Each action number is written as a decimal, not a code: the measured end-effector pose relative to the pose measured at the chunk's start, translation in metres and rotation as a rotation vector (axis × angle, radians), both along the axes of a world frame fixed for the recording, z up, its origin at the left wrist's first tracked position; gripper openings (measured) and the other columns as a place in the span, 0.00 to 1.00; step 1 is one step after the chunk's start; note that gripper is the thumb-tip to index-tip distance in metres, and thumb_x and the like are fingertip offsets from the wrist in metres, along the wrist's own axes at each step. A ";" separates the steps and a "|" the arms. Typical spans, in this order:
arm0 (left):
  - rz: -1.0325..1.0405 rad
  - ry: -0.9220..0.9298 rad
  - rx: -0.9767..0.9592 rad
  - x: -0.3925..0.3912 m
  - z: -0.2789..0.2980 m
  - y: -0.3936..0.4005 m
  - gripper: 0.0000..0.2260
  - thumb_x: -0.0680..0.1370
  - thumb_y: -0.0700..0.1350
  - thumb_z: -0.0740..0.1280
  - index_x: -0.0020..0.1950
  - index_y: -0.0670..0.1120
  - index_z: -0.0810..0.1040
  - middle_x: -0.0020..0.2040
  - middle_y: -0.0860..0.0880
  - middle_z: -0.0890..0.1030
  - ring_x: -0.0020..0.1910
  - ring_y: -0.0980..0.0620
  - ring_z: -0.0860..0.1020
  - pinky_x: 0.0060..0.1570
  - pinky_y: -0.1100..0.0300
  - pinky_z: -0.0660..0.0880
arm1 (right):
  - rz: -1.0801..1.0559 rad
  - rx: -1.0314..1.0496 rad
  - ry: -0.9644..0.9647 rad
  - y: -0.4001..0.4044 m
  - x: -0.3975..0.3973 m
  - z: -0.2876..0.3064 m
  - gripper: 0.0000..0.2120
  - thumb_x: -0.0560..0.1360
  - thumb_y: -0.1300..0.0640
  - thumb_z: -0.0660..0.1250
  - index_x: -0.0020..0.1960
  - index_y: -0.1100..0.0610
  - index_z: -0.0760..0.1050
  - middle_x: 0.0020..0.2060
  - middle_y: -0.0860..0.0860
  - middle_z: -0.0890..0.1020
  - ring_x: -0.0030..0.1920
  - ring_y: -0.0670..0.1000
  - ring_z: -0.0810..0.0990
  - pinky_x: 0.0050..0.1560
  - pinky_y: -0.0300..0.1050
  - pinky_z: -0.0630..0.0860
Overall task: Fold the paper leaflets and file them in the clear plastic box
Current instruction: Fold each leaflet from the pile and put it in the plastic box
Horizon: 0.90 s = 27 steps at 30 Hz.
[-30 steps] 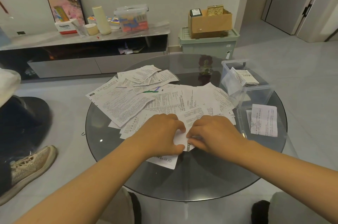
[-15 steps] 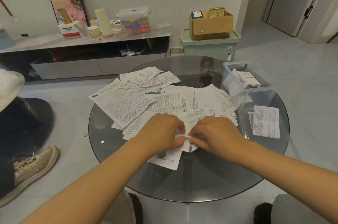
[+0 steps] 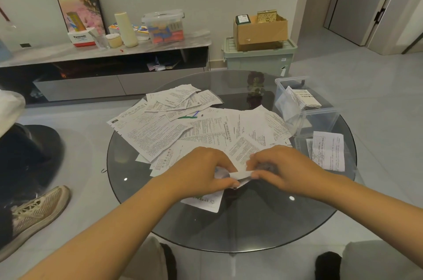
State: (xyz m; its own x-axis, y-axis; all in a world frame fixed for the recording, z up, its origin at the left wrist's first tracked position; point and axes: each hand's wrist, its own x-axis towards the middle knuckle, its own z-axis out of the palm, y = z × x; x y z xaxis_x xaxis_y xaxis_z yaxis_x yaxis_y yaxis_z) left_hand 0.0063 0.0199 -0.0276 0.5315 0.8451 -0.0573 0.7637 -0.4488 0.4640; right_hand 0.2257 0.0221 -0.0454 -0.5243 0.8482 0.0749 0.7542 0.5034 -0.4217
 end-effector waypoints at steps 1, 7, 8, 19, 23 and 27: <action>0.005 -0.007 -0.023 0.002 0.001 -0.001 0.10 0.72 0.57 0.70 0.51 0.56 0.83 0.49 0.59 0.82 0.48 0.59 0.76 0.50 0.56 0.75 | 0.010 -0.014 0.011 -0.003 0.001 0.000 0.10 0.74 0.45 0.66 0.54 0.45 0.79 0.50 0.41 0.82 0.49 0.42 0.76 0.48 0.35 0.72; 0.034 -0.086 -0.100 0.011 0.004 -0.001 0.14 0.70 0.62 0.69 0.44 0.53 0.85 0.44 0.58 0.82 0.45 0.59 0.78 0.49 0.56 0.76 | -0.096 -0.005 0.122 -0.020 0.002 -0.002 0.07 0.74 0.46 0.66 0.47 0.46 0.81 0.42 0.42 0.83 0.44 0.43 0.79 0.45 0.44 0.77; 0.028 -0.077 -0.099 0.013 0.004 0.000 0.15 0.70 0.62 0.70 0.46 0.54 0.84 0.45 0.59 0.82 0.47 0.60 0.77 0.50 0.57 0.75 | -0.116 -0.013 0.143 -0.021 0.003 -0.004 0.06 0.75 0.47 0.65 0.47 0.47 0.80 0.42 0.42 0.83 0.45 0.44 0.80 0.46 0.44 0.77; 0.081 -0.042 0.031 0.028 0.001 0.010 0.07 0.75 0.53 0.68 0.45 0.56 0.70 0.40 0.57 0.75 0.41 0.56 0.75 0.39 0.62 0.72 | -0.308 -0.092 0.238 -0.026 0.011 -0.008 0.14 0.75 0.55 0.66 0.54 0.47 0.62 0.42 0.47 0.79 0.44 0.46 0.78 0.40 0.36 0.74; 0.117 -0.020 0.027 0.040 -0.008 0.010 0.17 0.72 0.54 0.71 0.52 0.55 0.64 0.47 0.56 0.74 0.44 0.57 0.74 0.36 0.68 0.68 | -0.379 -0.083 0.202 -0.022 0.009 -0.012 0.32 0.71 0.51 0.71 0.68 0.49 0.57 0.43 0.45 0.75 0.46 0.45 0.75 0.41 0.33 0.72; 0.180 -0.058 -0.031 0.048 -0.013 0.011 0.28 0.69 0.53 0.75 0.62 0.53 0.63 0.52 0.56 0.69 0.48 0.56 0.71 0.38 0.68 0.66 | -0.387 -0.001 0.121 -0.020 0.006 -0.014 0.41 0.69 0.45 0.73 0.73 0.45 0.52 0.61 0.49 0.73 0.59 0.50 0.70 0.58 0.43 0.70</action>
State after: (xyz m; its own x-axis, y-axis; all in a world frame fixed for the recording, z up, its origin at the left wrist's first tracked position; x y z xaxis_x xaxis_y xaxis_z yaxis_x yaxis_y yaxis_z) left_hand 0.0547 0.0304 -0.0402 0.3752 0.9251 -0.0584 0.8021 -0.2925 0.5207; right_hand 0.2314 0.0026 -0.0595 -0.1537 0.9813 0.1155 0.8326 0.1916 -0.5197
